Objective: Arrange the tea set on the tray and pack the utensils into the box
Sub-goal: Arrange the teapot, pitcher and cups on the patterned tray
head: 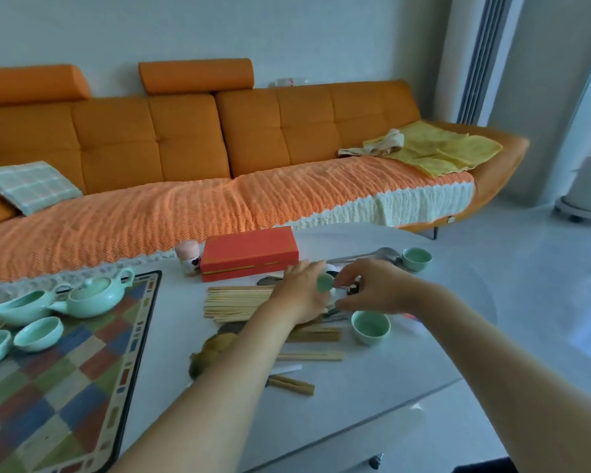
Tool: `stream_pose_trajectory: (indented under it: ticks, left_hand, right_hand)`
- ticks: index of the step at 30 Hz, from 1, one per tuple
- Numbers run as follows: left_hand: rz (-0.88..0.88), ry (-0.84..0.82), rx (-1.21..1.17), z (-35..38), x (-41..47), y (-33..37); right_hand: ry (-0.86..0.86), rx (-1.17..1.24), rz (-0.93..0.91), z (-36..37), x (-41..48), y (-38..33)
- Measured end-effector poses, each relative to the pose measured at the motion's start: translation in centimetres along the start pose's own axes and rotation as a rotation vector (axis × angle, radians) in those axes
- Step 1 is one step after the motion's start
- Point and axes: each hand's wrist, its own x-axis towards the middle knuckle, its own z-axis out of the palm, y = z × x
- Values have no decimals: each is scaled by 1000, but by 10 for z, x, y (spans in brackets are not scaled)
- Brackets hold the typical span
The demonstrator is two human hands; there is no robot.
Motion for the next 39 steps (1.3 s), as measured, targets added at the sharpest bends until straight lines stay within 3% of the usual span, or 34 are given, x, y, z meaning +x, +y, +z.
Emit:
stream_pose_trajectory:
  ticks: [7, 17, 26, 39]
  left_hand:
    - [-17, 39, -47, 17, 5, 8]
    - [-66, 147, -115, -18, -24, -15]
    - [-268, 244, -63, -85, -114, -106]
    - [-622, 255, -94, -135, -251, -269]
  right_hand:
    - [-268, -203, 16, 3, -15, 9]
    - [-127, -214, -23, 2, 1, -21]
    - [-26, -52, -212, 45, 47, -133]
    - [-166, 29, -450, 192, 85, -317]
